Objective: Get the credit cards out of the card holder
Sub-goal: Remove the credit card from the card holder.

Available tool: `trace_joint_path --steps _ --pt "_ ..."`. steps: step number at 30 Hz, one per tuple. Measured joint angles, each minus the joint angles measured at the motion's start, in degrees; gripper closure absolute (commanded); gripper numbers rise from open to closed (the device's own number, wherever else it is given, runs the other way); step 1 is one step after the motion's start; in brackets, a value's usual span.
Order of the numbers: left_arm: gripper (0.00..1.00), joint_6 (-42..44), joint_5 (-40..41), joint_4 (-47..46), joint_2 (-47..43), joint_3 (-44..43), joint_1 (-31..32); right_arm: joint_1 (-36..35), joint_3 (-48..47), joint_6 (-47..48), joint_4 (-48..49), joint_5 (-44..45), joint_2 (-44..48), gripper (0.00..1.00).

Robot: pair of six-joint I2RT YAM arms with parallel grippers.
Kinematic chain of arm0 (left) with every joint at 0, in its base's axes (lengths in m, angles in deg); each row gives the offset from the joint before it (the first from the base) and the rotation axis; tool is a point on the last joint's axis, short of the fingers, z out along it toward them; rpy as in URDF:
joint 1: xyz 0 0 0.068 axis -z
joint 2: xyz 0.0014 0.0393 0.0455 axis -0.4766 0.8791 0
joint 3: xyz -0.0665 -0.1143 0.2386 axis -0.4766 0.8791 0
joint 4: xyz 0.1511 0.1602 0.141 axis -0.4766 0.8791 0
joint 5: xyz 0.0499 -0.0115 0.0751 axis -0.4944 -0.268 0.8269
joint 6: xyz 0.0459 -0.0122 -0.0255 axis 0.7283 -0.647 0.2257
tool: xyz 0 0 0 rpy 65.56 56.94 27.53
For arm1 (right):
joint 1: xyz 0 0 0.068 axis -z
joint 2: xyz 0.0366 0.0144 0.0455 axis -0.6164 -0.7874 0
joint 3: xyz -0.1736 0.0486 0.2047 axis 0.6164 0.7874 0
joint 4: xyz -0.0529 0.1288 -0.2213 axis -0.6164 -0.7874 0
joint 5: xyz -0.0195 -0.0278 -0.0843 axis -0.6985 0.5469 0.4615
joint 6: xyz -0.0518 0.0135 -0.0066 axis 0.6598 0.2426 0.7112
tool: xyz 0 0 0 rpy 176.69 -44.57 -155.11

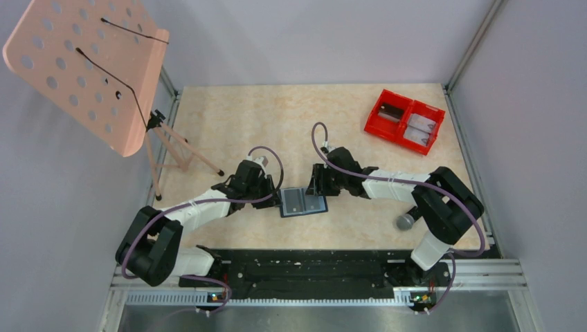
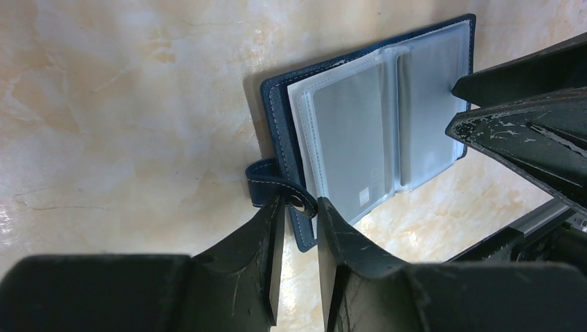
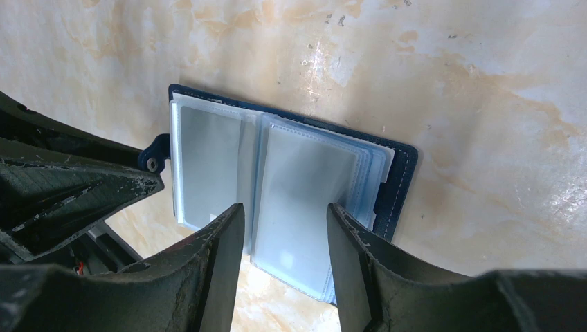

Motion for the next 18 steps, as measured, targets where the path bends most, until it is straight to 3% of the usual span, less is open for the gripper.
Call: trace_joint_path --steps 18 --pt "0.75 0.00 -0.50 -1.20 0.00 0.33 0.00 -1.53 -0.02 -1.70 3.23 -2.84 -1.81 0.52"
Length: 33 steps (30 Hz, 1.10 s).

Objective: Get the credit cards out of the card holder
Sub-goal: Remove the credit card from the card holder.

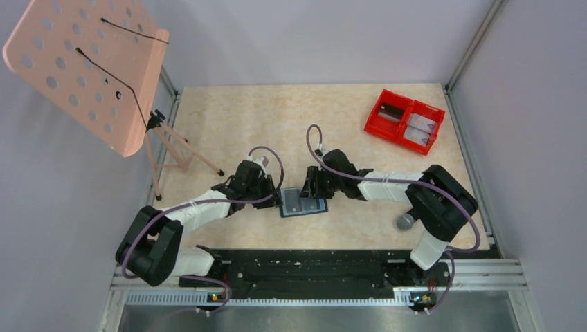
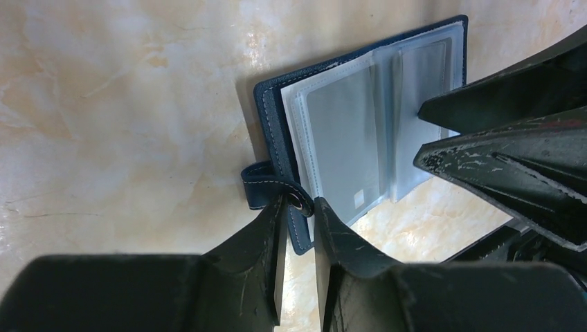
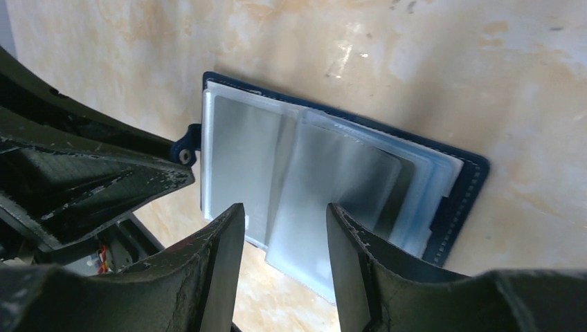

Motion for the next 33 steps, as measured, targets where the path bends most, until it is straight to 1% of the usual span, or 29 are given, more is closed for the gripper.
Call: trace_joint_path --steps 11,15,19,22,25,27,29,33 --pt "0.77 -0.22 -1.20 -2.73 1.14 1.16 0.00 -0.68 0.00 -3.37 5.79 -4.79 -2.99 0.53" --pt "0.77 -0.22 -1.29 -2.86 1.20 1.18 0.00 -0.70 -0.02 -3.21 5.73 -4.87 -2.99 0.53" --pt "0.77 -0.20 -1.27 -2.86 1.22 1.18 0.00 -0.70 -1.07 -1.55 2.91 -3.76 -1.51 0.58" --pt "0.77 -0.22 -1.27 -2.86 1.22 1.18 0.00 -0.70 -1.07 -0.72 2.56 -4.68 0.70 0.59" --pt "0.78 -0.24 -1.27 -2.86 1.22 1.18 0.00 -0.70 -1.05 -0.59 4.52 -7.78 2.89 0.59" --pt "0.78 -0.24 -1.29 -2.86 1.22 1.20 0.00 -0.70 -1.05 -0.50 5.11 -8.59 4.17 0.57" --pt "0.78 -0.26 -1.27 -2.86 1.22 1.20 0.00 -0.70 -1.05 -0.09 4.42 -7.39 5.20 0.54" --pt "0.78 -0.26 -1.27 -2.86 1.22 1.20 0.00 -0.26 -1.05 1.51 -0.37 -1.44 6.56 0.53"
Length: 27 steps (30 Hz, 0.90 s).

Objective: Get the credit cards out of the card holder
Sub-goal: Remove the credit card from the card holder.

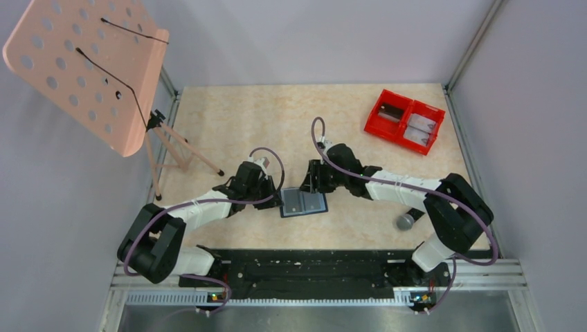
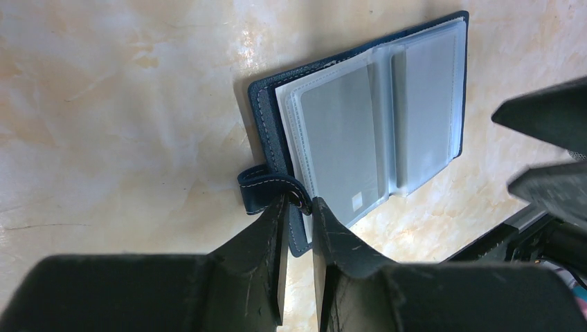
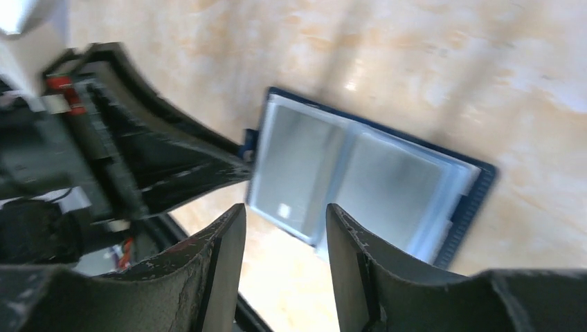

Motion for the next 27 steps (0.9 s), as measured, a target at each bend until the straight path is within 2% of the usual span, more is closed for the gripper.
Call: trace_joint_path --steps 9,27 --pt "0.78 -0.20 0.00 0.00 0.00 0.00 0.00 0.85 0.00 1.90 -8.17 8.04 0.00 0.53" --pt "0.78 -0.22 -0.11 -0.02 0.00 0.00 0.00 0.85 0.00 2.27 -8.20 7.98 -3.67 0.60"
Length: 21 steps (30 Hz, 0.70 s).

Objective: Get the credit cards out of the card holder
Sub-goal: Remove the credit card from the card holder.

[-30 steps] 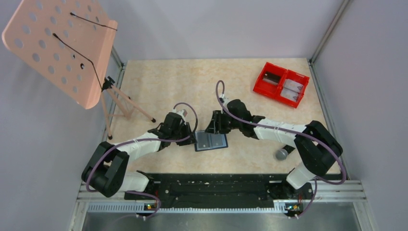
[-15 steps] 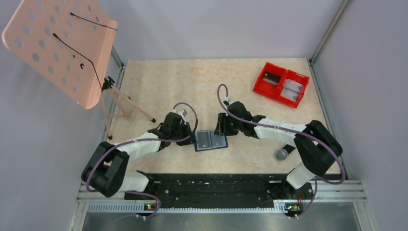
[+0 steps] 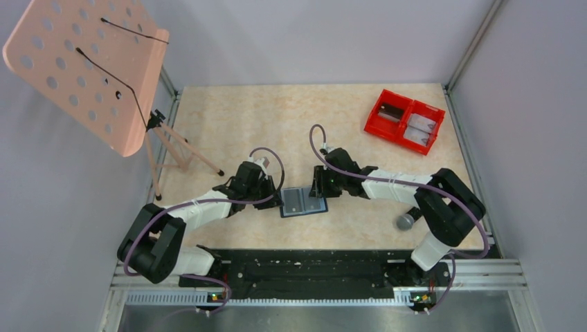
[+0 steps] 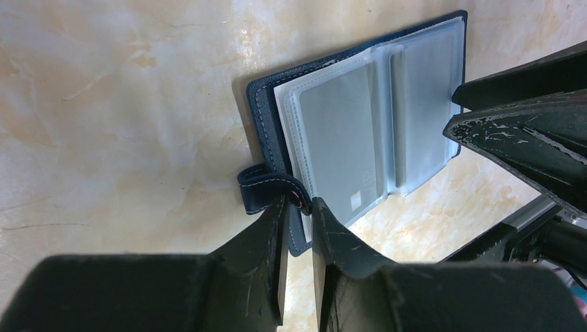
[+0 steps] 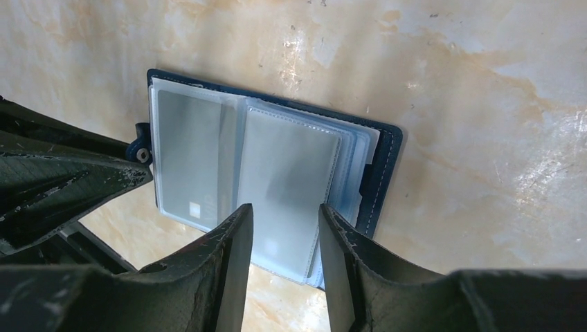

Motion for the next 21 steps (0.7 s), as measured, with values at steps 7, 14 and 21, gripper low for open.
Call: trace_joint_path --steps 7,14,21 --pt "0.78 0.02 -0.35 -0.07 0.13 0.02 0.00 0.00 0.00 -0.11 1.22 -1.38 -0.83 0.61" --pt "0.78 0.02 -0.74 -0.11 0.17 0.09 0.00 -0.02 -0.02 -0.57 2.62 -2.34 -1.49 0.61" --pt "0.78 0.02 -0.96 -0.28 0.46 0.09 0.00 -0.04 0.00 -2.32 5.79 -6.54 -2.95 0.61"
